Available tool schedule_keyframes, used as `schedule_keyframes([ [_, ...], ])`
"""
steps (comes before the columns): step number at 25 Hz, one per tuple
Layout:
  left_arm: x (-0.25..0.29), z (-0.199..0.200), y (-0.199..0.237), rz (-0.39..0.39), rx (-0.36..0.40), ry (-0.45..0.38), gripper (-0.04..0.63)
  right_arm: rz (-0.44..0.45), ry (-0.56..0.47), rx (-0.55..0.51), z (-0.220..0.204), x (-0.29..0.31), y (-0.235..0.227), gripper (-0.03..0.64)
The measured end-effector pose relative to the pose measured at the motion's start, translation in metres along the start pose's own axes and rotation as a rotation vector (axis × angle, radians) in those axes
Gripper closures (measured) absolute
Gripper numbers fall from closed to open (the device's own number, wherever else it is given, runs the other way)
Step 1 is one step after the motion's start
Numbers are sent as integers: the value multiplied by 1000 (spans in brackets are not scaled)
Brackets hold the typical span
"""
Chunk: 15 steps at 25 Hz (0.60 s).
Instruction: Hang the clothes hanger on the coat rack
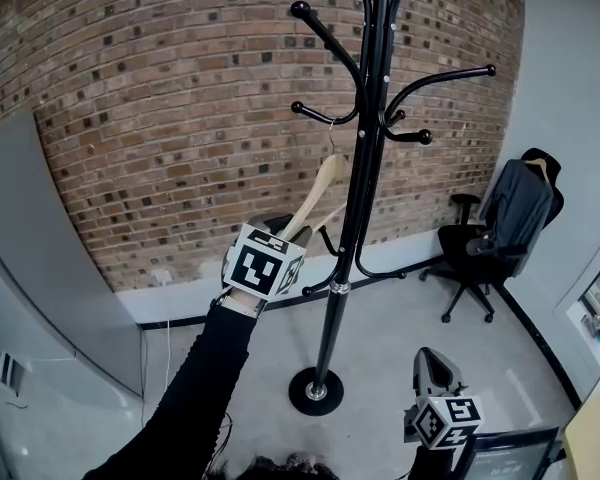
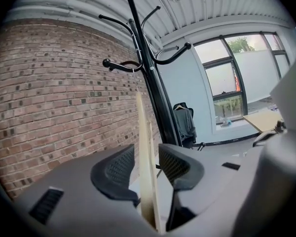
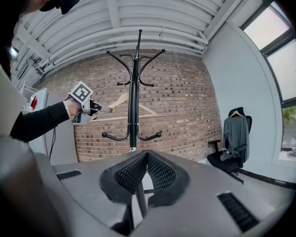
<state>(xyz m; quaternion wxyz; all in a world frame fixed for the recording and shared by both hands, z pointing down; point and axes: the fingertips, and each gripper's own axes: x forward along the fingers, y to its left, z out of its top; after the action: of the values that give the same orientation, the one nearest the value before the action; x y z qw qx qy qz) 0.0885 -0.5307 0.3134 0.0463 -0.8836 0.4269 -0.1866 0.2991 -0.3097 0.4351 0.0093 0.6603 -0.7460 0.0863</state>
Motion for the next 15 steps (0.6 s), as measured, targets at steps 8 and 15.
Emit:
schedule_keyframes([
  [8, -25, 9, 2, -9, 26, -50, 376, 2, 3, 2, -2, -7, -1, 607],
  [15, -64, 9, 1, 1, 2, -86, 377, 16, 12, -14, 0, -15, 6, 607],
])
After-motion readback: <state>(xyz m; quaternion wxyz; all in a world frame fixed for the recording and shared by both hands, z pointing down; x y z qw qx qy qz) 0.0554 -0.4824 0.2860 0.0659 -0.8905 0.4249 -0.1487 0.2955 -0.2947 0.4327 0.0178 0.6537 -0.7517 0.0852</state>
